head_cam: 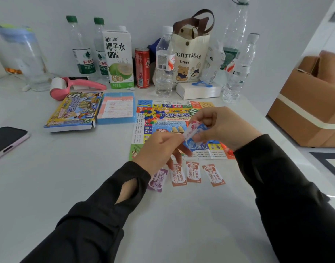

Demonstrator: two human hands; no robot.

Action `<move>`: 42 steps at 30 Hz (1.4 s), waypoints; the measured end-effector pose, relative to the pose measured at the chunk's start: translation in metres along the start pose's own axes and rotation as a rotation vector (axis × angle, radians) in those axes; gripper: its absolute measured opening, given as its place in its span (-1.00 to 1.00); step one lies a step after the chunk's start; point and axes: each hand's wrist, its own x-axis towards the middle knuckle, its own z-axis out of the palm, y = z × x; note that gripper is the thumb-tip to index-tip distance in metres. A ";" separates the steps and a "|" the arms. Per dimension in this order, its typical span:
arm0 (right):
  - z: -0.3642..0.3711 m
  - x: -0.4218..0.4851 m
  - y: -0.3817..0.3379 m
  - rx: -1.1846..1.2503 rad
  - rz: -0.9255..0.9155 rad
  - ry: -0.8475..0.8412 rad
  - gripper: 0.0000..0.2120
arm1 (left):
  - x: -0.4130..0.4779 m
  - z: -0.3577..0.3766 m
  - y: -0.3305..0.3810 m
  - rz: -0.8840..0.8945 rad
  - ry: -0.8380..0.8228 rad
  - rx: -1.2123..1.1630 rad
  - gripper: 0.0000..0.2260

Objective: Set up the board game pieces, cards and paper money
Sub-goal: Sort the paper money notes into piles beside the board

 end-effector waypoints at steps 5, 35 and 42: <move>0.002 -0.008 0.006 0.160 0.002 -0.036 -0.72 | -0.009 0.000 0.006 -0.076 -0.231 -0.163 -0.85; 0.038 -0.025 0.017 0.619 0.126 0.149 -0.94 | -0.008 0.001 -0.005 -0.045 0.228 -0.230 -0.87; 0.031 -0.025 0.017 0.451 0.108 -0.016 -0.87 | -0.011 -0.005 0.000 0.057 0.225 0.009 -0.90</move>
